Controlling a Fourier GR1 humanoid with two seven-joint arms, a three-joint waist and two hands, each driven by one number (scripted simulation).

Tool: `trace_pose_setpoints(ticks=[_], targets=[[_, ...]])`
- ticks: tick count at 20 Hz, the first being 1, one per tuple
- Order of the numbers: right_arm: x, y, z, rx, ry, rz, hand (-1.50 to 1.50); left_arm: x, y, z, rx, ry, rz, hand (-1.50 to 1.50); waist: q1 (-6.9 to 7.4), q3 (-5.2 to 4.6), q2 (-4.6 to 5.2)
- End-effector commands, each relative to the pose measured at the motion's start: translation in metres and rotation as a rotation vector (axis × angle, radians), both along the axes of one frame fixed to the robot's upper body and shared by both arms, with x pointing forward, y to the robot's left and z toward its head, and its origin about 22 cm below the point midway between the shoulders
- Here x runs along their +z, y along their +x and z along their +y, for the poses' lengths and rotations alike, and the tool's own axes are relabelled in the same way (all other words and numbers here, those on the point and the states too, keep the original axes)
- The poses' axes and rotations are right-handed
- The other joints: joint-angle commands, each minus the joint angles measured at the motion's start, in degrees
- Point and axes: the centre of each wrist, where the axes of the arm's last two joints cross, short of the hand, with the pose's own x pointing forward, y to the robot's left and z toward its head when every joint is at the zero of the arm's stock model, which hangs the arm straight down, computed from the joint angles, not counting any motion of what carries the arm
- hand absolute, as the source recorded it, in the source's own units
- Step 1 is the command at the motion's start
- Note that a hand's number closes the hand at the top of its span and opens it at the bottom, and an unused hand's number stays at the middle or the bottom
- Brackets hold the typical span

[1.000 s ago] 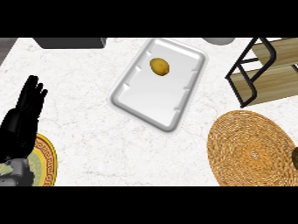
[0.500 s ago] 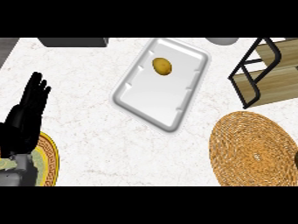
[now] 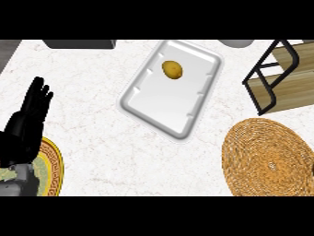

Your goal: Pick the cupcake from the placemat and place it in the tiered shelf

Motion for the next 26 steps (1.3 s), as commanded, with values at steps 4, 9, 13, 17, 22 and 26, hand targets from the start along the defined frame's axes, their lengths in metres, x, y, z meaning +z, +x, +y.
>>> trace_pose_setpoints(ticks=[4,9,13,17,22,26], targets=[[-0.034,0.043,0.006,0.002,0.003,-0.04,1.5,-0.015,-0.005,-0.024,-0.002,0.0,0.003,0.0,0.19,0.01,0.05],[-0.04,0.063,0.001,0.025,0.017,-0.05,1.5,-0.007,-0.002,0.007,0.002,-0.001,-0.014,0.0,0.18,0.01,0.05],[-0.058,0.075,0.009,-0.066,0.127,-0.085,1.5,-0.01,-0.002,-0.02,-0.008,0.004,-0.008,0.0,0.88,0.08,0.29],[-0.046,0.08,-0.001,-0.02,0.147,0.025,-1.5,-0.001,0.002,-0.009,-0.019,0.009,-0.011,0.0,0.54,0.04,0.18],[-0.047,0.08,-0.01,0.022,0.191,0.007,-1.5,-0.007,0.014,-0.002,0.005,-0.002,-0.009,0.0,0.83,0.07,0.48],[-0.074,0.082,0.002,0.055,0.239,-0.018,-1.5,-0.003,0.01,-0.009,-0.014,-0.008,-0.017,0.0,0.75,0.08,0.39]])
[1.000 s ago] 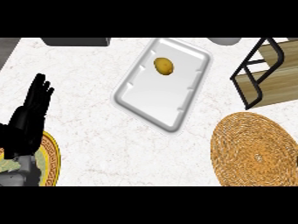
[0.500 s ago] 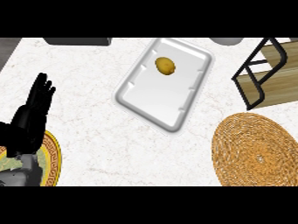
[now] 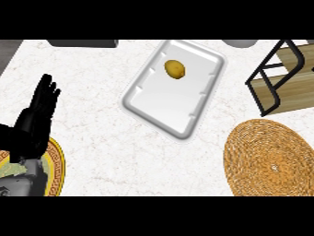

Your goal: Pick the cupcake from the placemat and place it in the tiered shelf

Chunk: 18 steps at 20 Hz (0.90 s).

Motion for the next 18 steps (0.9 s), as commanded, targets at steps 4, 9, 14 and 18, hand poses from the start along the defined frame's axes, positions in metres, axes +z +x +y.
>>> trace_pose_setpoints(ticks=[4,9,14,18], targets=[[0.034,0.0,-0.013,0.063,0.111,-0.116,-1.5,-0.001,-0.013,-0.004,0.009,-0.005,0.01,0.0,-0.48,-0.01,-0.34],[0.068,-0.017,-0.041,-0.014,0.209,-0.175,-1.5,0.004,-0.01,-0.003,0.028,0.006,-0.01,0.0,-0.99,-0.04,-0.48],[0.077,-0.053,-0.083,-0.193,0.256,-0.183,-1.5,0.0,-0.014,0.008,-0.01,0.018,0.007,0.0,-0.17,0.04,-0.03],[0.086,-0.097,-0.122,-0.249,0.291,-0.141,-1.5,-0.003,-0.002,-0.005,0.008,-0.004,0.005,0.0,-0.87,0.08,0.03]])
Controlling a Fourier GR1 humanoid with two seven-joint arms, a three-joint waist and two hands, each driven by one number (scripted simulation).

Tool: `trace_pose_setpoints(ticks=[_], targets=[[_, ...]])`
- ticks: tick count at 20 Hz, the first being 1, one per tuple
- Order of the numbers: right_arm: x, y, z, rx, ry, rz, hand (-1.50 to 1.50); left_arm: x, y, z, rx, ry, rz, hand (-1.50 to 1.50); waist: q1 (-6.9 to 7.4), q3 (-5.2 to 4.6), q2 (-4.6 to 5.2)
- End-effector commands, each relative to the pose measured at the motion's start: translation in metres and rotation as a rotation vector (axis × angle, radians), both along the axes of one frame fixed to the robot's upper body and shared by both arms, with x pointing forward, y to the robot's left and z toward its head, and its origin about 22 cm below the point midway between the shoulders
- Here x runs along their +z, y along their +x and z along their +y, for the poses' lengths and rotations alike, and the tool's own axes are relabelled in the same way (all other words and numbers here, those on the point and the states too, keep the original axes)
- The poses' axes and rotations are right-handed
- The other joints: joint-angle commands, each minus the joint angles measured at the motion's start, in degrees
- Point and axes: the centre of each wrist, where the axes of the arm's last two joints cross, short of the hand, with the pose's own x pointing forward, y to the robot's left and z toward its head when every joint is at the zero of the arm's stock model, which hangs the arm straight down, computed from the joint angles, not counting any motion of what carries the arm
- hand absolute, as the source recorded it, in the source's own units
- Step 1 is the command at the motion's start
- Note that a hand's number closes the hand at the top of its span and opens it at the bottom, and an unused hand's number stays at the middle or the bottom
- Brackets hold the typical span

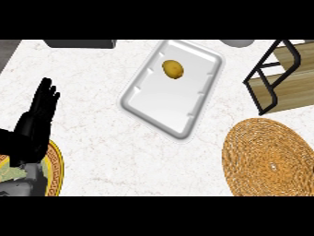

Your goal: Pick the cupcake from the placemat and place it in the tiered shelf

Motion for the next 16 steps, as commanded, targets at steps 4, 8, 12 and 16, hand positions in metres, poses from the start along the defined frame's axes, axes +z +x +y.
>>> trace_pose_setpoints(ticks=[4,8,12,16], targets=[[0.006,-0.072,-0.056,-0.072,0.038,0.002,-1.5,0.006,0.005,-0.003,-0.01,-0.004,-0.014,0.0,0.27,0.19,0.34],[0.003,-0.105,-0.074,-0.01,0.05,0.031,-1.5,0.007,0.01,0.016,0.019,0.007,0.005,0.0,-0.26,0.2,0.26],[0.014,-0.122,-0.083,0.008,0.038,-0.001,-1.5,0.002,0.001,0.013,0.006,0.001,0.004,0.0,0.43,0.24,0.31],[-0.001,-0.138,-0.089,0.03,0.06,-0.015,-1.5,0.001,0.002,0.005,0.003,-0.01,-0.01,0.0,0.17,0.35,0.39]])
